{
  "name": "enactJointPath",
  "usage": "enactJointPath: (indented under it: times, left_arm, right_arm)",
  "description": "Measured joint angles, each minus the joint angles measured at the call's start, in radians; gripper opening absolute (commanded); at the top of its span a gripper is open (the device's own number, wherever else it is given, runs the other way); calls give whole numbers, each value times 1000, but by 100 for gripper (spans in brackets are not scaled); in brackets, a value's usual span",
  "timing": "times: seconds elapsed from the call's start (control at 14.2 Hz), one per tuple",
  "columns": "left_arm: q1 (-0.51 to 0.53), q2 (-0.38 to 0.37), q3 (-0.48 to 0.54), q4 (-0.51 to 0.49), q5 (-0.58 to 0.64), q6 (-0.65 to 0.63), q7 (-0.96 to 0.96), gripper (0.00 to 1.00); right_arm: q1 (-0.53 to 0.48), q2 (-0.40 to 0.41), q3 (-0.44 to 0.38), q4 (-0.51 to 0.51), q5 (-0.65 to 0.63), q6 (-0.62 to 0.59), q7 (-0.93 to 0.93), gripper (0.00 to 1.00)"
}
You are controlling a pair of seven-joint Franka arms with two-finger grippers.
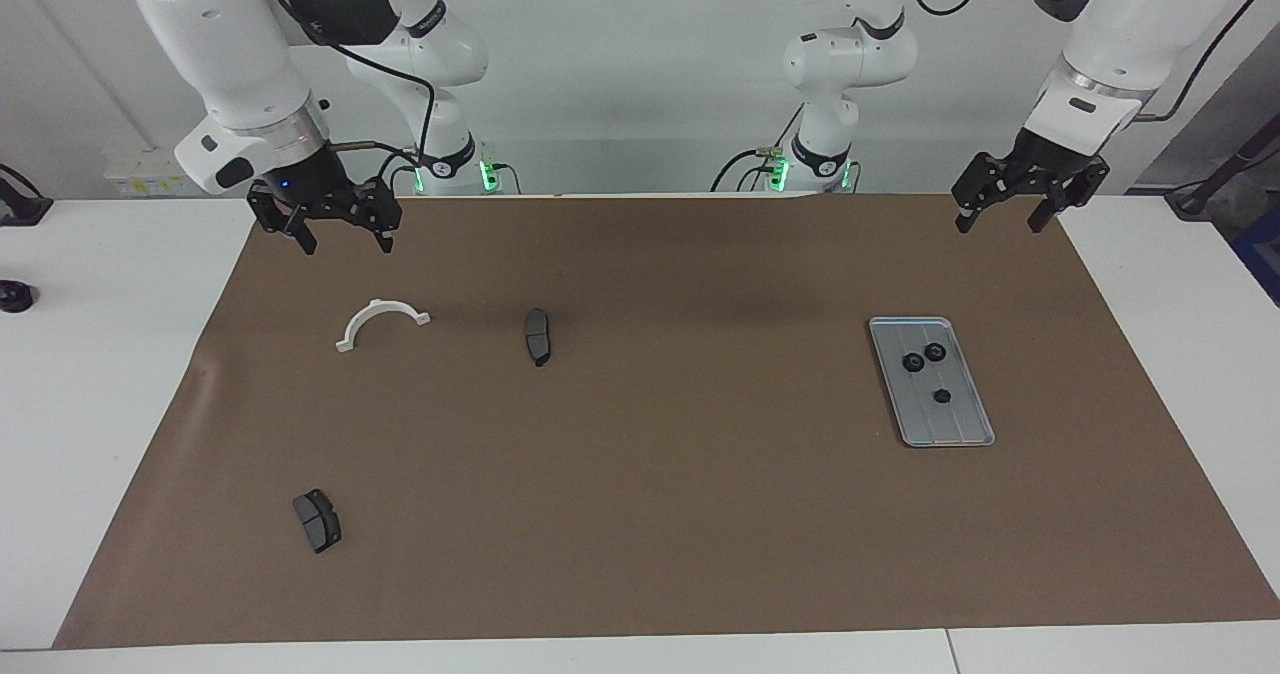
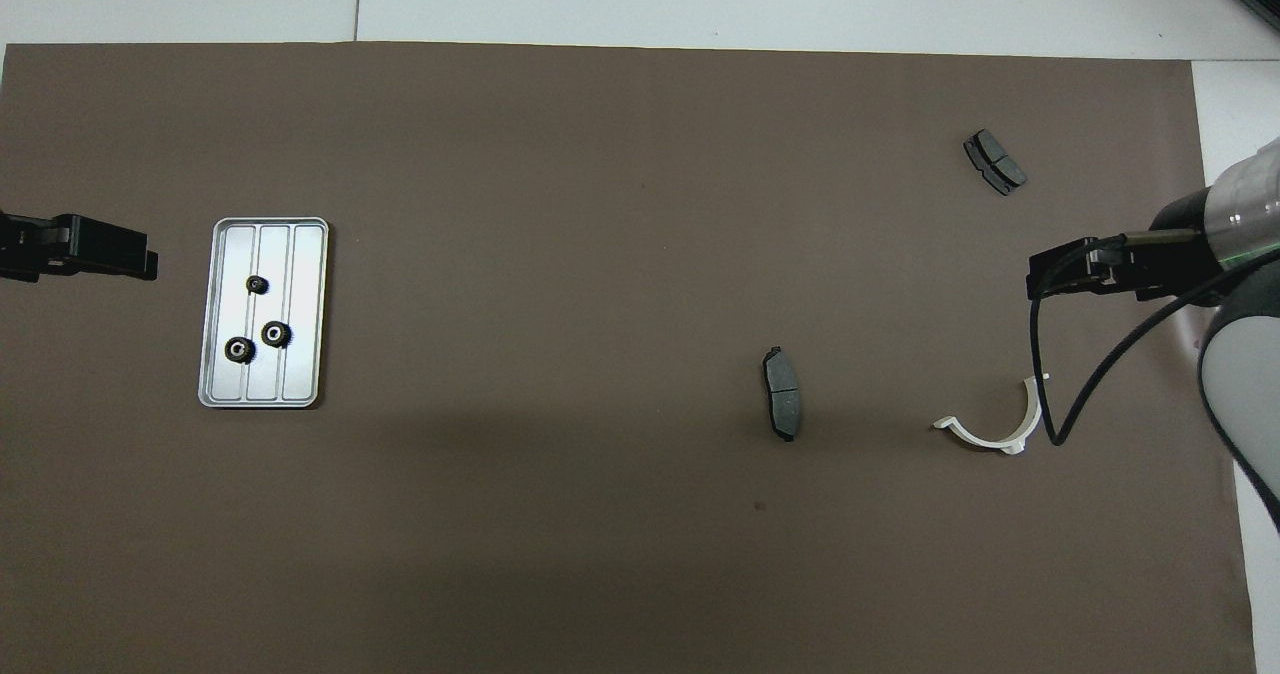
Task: Place bearing gear from tray to pile
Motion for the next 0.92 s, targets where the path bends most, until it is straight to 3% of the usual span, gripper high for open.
enactJointPath:
  times: [0.92]
  left_arm:
    - [2, -3, 4, 0, 0, 6, 5, 100]
  right_arm:
    - [0, 0, 0, 0, 0, 0, 0, 100]
